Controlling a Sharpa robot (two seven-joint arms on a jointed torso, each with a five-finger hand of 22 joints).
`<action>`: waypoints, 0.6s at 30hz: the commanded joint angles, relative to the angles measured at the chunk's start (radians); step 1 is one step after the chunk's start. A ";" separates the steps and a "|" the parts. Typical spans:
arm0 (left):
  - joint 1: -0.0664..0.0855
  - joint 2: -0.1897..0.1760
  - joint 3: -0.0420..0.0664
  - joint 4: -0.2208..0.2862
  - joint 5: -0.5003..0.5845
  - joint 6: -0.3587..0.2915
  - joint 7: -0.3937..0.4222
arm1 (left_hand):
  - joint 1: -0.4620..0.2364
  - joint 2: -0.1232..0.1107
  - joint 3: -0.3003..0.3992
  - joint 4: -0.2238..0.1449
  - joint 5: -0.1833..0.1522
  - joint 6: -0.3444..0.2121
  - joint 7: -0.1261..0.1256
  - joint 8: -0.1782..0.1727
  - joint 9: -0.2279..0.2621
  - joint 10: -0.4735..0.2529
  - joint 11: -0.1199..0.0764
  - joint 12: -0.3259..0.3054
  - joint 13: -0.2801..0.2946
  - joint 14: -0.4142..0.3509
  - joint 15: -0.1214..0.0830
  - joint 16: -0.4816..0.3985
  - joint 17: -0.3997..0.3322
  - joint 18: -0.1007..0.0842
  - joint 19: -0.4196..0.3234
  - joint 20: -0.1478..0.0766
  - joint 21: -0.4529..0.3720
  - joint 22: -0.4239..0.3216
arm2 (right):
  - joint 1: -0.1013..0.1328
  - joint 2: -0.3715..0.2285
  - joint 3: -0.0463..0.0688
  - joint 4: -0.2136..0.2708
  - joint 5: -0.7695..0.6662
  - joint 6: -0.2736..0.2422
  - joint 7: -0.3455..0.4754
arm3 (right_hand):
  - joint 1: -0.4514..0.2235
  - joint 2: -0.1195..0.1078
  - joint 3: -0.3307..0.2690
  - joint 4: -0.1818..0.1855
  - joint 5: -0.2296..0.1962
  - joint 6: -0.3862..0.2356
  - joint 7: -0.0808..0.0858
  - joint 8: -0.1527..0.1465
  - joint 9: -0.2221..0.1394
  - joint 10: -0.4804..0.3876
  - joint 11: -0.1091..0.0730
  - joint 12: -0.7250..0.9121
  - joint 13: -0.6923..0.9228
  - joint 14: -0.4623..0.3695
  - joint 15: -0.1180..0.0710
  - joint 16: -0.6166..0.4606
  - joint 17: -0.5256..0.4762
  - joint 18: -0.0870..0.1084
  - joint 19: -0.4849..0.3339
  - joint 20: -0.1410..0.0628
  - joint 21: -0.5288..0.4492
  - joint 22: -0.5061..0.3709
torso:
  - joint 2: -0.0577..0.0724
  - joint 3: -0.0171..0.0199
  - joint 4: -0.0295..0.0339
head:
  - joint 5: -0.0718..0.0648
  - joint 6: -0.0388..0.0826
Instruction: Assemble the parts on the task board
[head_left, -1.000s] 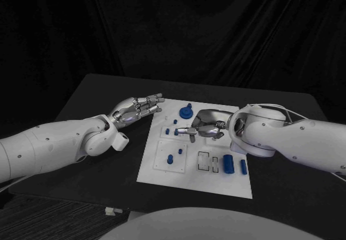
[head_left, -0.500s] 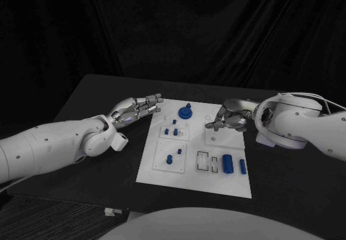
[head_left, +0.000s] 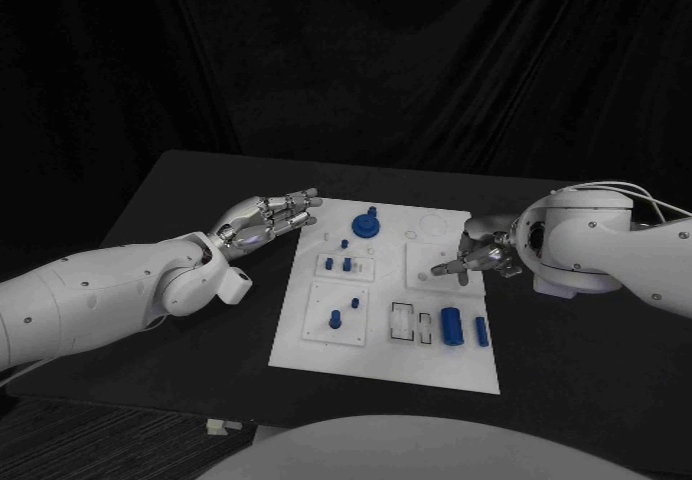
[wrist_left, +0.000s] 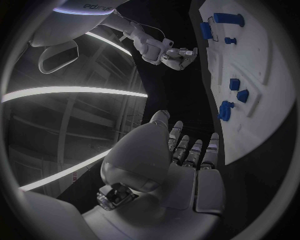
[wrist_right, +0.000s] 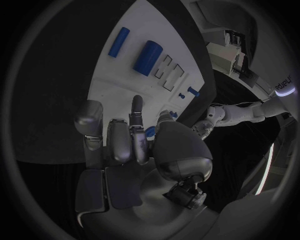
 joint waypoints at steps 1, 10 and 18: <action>-0.001 0.000 0.001 0.002 0.007 -0.005 0.014 | 0.004 -0.005 0.006 0.000 0.004 0.007 -0.001 0.005 0.001 0.009 0.001 0.005 0.001 0.006 0.000 0.005 0.001 -0.007 -0.001 0.001 -0.004 0.001 | -0.008 0.002 0.000 -0.002 -0.027 0.069 -0.081 | -0.013 0.003 -0.002 -0.002 -0.003 0.015 -0.004 0.006 0.004 0.080 -0.009 0.001 0.175 0.059 -0.007 0.005 0.000 -0.011 0.008 -0.004 0.009 0.075 | 0.002 0.0001 -0.0001 | -0.003 0.000; -0.002 -0.002 0.001 0.003 0.007 -0.003 0.014 | 0.004 -0.005 0.007 0.000 0.004 0.009 0.000 0.005 0.001 0.011 0.003 0.006 0.001 0.006 -0.001 0.005 0.002 -0.008 0.001 0.001 -0.003 0.003 | -0.034 0.007 0.000 -0.009 -0.029 0.091 -0.093 | -0.011 0.010 0.004 -0.009 -0.001 0.037 -0.010 -0.010 -0.004 0.087 -0.017 0.011 0.188 0.065 -0.015 0.026 0.020 -0.028 0.038 -0.011 0.109 0.112 | 0.001 0.0003 0.0006 | -0.004 0.000; -0.002 -0.002 0.001 0.003 0.007 -0.001 0.014 | 0.004 -0.006 0.007 0.000 0.004 0.010 0.001 0.006 0.001 0.011 0.004 0.007 0.002 0.006 -0.002 0.005 0.002 -0.008 0.002 0.001 -0.003 0.004 | -0.049 0.019 0.000 -0.012 -0.029 0.093 -0.096 | -0.014 0.009 0.004 -0.012 -0.002 0.042 -0.010 -0.034 -0.020 0.095 -0.017 0.035 0.215 0.068 -0.018 0.048 0.043 -0.040 0.055 -0.016 0.176 0.138 | 0.001 0.0002 0.0006 | -0.007 0.000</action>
